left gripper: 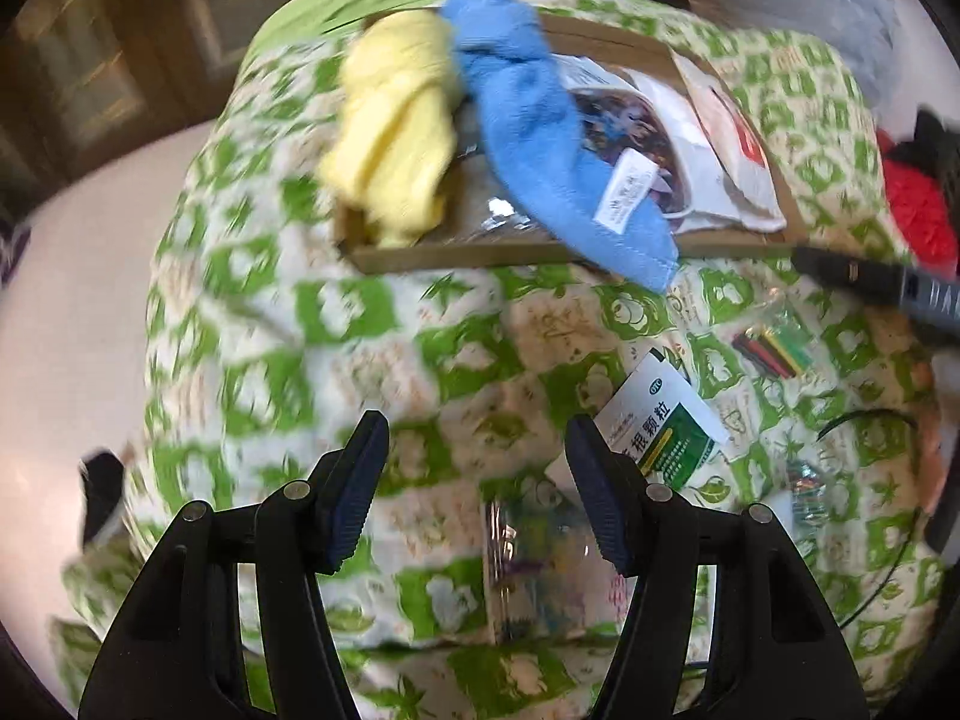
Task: Organize soft objects
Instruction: 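Move left tool to the green medicine sachet while right tool approaches the clear bag of sticks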
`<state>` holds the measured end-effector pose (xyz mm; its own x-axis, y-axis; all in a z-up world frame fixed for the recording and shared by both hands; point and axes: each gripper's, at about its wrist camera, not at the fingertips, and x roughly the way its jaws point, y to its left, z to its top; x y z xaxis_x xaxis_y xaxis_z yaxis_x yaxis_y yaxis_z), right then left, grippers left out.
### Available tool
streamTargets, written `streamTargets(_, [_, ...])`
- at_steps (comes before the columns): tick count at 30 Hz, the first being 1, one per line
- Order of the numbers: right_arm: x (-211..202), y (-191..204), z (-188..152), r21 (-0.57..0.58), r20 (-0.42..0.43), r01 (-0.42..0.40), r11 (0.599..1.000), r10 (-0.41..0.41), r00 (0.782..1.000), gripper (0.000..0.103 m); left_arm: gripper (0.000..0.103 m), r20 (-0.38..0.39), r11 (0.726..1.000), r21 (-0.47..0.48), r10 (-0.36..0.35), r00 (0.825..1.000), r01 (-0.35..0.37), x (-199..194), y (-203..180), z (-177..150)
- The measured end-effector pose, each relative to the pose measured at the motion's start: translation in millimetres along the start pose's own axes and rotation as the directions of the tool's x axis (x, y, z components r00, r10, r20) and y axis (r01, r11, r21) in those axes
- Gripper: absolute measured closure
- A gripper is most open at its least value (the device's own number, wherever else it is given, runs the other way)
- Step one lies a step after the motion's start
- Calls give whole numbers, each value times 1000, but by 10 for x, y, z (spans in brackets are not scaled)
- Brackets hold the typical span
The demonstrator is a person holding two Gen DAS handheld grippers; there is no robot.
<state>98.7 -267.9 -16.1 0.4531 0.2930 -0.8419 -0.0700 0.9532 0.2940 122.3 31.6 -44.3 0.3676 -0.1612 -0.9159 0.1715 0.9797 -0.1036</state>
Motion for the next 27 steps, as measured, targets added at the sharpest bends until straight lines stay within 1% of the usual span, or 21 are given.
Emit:
streamTargets(2, [1,20,-93,-10,-7,2,1000,-2,1000,25,41,10,998,-46,-47,999,47,-51,53,-55])
streamTargets(4, [-5,27,-198,-19,-9,7,1000,-7,1000,25,41,21,995,-59,-74,997,76,-87,46,-113])
streamTargets(9, [-3,119,-295,-66,3,32,997,-32,999,25,41,22,998,8,-65,998,65,-123,-112,-211])
streamTargets(14, [6,160,-368,-92,3,46,995,-46,999,25,41,-22,995,40,-89,996,90,11,-245,-173])
streamTargets(17, [18,202,-393,-117,-1,49,992,-49,999,25,41,-37,990,106,-88,995,91,30,-375,-200])
streamTargets(19, [69,228,-404,-138,-27,48,989,-52,998,25,41,-82,980,152,-115,990,126,100,-483,-209])
streamTargets(20, [91,243,-411,-144,-37,46,989,-52,998,24,41,-100,976,173,-114,988,130,140,-527,-216])
streamTargets(24, [164,303,-447,-188,-71,40,981,-54,996,25,41,-124,961,251,-85,989,114,237,-677,-172])
streamTargets(27, [238,324,-478,-208,-86,59,976,-78,993,25,41,-134,944,312,-72,988,111,295,-785,-113])
